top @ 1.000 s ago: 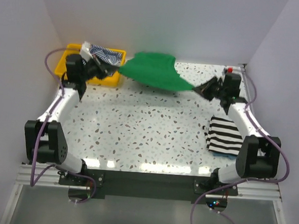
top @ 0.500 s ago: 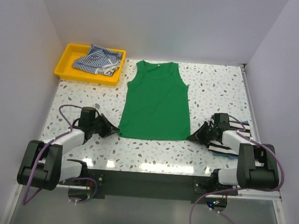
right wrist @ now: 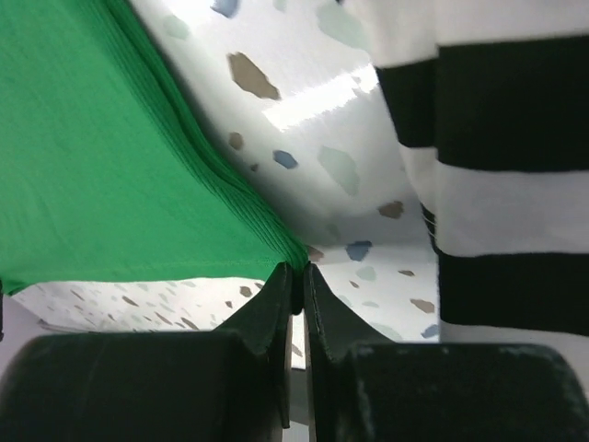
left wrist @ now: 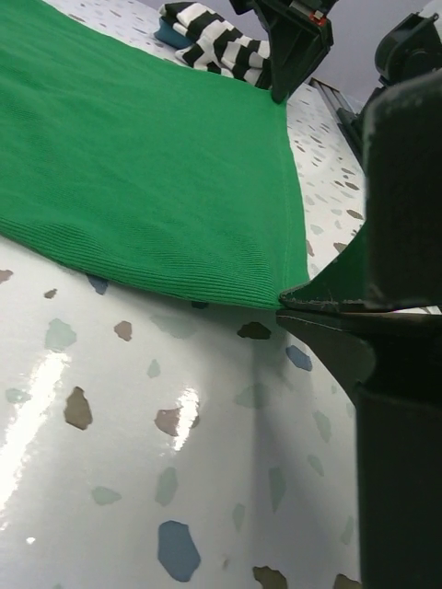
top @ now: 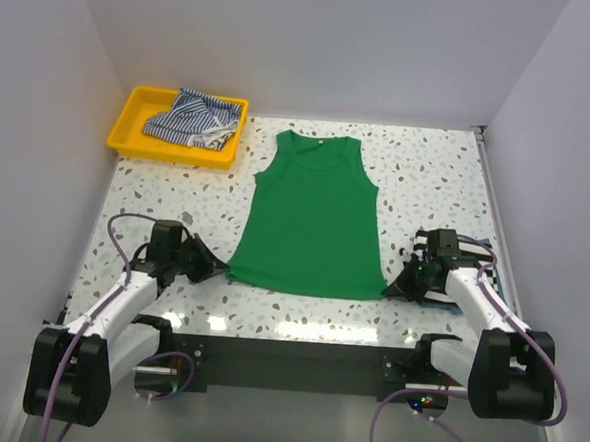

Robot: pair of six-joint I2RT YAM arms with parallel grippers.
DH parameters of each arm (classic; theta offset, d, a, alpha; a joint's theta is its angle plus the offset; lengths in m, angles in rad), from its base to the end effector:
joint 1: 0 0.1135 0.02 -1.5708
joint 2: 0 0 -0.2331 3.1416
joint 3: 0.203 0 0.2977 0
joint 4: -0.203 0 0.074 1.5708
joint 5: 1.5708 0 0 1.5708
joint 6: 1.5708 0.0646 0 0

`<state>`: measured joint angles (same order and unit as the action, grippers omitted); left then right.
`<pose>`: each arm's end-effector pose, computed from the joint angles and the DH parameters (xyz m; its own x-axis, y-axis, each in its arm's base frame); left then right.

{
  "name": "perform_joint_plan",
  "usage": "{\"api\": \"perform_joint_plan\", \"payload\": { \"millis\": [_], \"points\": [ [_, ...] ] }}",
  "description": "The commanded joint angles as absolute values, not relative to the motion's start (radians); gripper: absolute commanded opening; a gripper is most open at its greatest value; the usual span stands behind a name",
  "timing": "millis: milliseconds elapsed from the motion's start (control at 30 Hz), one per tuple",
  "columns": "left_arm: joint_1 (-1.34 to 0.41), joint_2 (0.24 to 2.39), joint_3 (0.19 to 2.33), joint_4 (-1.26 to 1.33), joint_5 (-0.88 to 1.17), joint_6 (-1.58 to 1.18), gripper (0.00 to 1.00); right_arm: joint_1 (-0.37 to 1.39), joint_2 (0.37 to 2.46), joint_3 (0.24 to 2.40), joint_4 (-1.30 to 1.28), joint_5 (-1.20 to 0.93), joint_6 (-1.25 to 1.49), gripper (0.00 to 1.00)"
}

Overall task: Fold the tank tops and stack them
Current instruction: Flatten the tank top out

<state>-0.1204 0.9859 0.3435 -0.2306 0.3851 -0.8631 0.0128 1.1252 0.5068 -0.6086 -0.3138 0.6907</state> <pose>0.2420 -0.0537 0.0786 -0.7612 -0.6172 -0.1990 -0.3499 0.6492 -0.6754 0.2373 0.0230 0.0762 -0.7997 0.5958 -0.0747 0.5102 0.7397 0.4387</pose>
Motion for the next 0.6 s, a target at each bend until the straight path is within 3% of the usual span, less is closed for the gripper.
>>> {"api": "perform_joint_plan", "payload": {
  "millis": [0, 200, 233, 267, 333, 367, 500, 567],
  "points": [
    [-0.124, 0.934, 0.305, -0.29, 0.406, -0.836, 0.0, 0.008, 1.1, 0.505, -0.721, -0.272, 0.664, 0.06],
    [-0.126, 0.83, 0.258, -0.334, 0.471, -0.816, 0.03, 0.008, 1.046, 0.509, -0.788, -0.261, 0.658, 0.17],
    [-0.126, 0.807, 0.249, -0.34, 0.486, -0.815, 0.09, 0.008, 1.037, 0.506, -0.801, -0.264, 0.666, 0.21],
    [-0.127, 0.795, 0.247, -0.348, 0.491, -0.81, 0.23, 0.009, 1.016, 0.514, -0.81, -0.267, 0.666, 0.37],
    [-0.127, 0.767, 0.27, -0.388, 0.477, -0.784, 0.39, 0.006, 0.987, 0.528, -0.839, -0.255, 0.652, 0.46],
    [-0.127, 0.759, 0.285, -0.405, 0.466, -0.772, 0.49, 0.008, 0.971, 0.538, -0.85, -0.241, 0.644, 0.55],
    [-0.126, 0.73, 0.424, -0.489, 0.396, -0.718, 0.6, 0.027, 0.873, 0.653, -0.87, -0.18, 0.607, 0.62],
    [-0.126, 0.745, 0.474, -0.462, 0.338, -0.706, 0.62, 0.153, 0.855, 0.714, -0.841, -0.128, 0.672, 0.61]
  ]
}}
